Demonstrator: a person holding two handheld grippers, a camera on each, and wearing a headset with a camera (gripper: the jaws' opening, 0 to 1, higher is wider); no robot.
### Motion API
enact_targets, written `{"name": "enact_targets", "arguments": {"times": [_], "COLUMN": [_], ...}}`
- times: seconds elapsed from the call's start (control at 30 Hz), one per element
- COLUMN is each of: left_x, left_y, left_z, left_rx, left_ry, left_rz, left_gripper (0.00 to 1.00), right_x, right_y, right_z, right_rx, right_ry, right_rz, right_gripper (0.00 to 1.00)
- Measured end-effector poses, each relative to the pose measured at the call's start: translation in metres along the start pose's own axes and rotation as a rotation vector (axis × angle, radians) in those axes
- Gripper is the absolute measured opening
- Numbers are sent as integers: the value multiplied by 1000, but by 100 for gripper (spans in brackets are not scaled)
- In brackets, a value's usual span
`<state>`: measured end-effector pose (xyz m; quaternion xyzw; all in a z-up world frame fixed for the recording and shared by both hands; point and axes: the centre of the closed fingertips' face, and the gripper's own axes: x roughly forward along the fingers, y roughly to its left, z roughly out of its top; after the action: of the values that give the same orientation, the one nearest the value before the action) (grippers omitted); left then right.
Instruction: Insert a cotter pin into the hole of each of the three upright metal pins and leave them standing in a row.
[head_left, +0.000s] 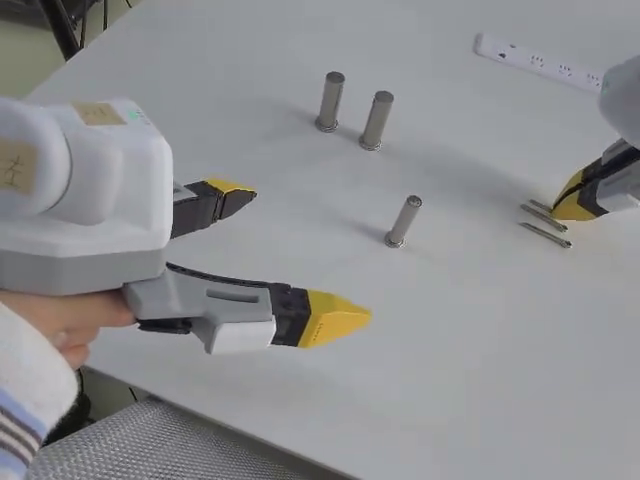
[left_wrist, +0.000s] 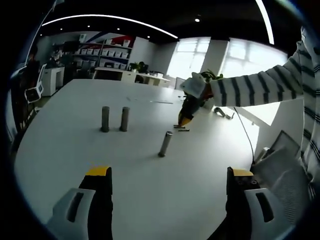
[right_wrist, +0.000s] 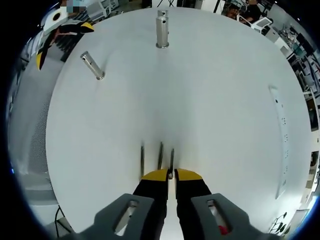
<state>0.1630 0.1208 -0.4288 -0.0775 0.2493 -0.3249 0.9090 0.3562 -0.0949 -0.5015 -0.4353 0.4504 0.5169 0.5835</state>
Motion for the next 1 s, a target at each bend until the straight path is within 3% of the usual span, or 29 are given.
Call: {"name": "enact_targets", "arguments": {"times": [0.13,0.33,0.47,0.57,0.77,1.0], "left_x": [1,2,2,1,2,0], "left_y": [-1,-3,-6,-7,-11,-18], "left_z": [0,0,5,9,15,16], "left_rx": [3,21,37,48,48,20], "left_ry": [5,23,29,27,17,19], "left_rz": [-4,-10,-11,-5,-3,-14], "left_gripper": [94,94,94,94,92,89], "right_x": [0,-1,-1,-1,-2,-2], "right_y": [3,1,3,2,8,3], "right_z": [0,2,1,1,3,2], "right_rx": [16,181,178,232,140,205], "right_ry": [7,-27,-37,-30,23,32], "right_rz": [1,14,13,-1,-47,-43], "right_gripper": [0,0,0,0,0,0]}}
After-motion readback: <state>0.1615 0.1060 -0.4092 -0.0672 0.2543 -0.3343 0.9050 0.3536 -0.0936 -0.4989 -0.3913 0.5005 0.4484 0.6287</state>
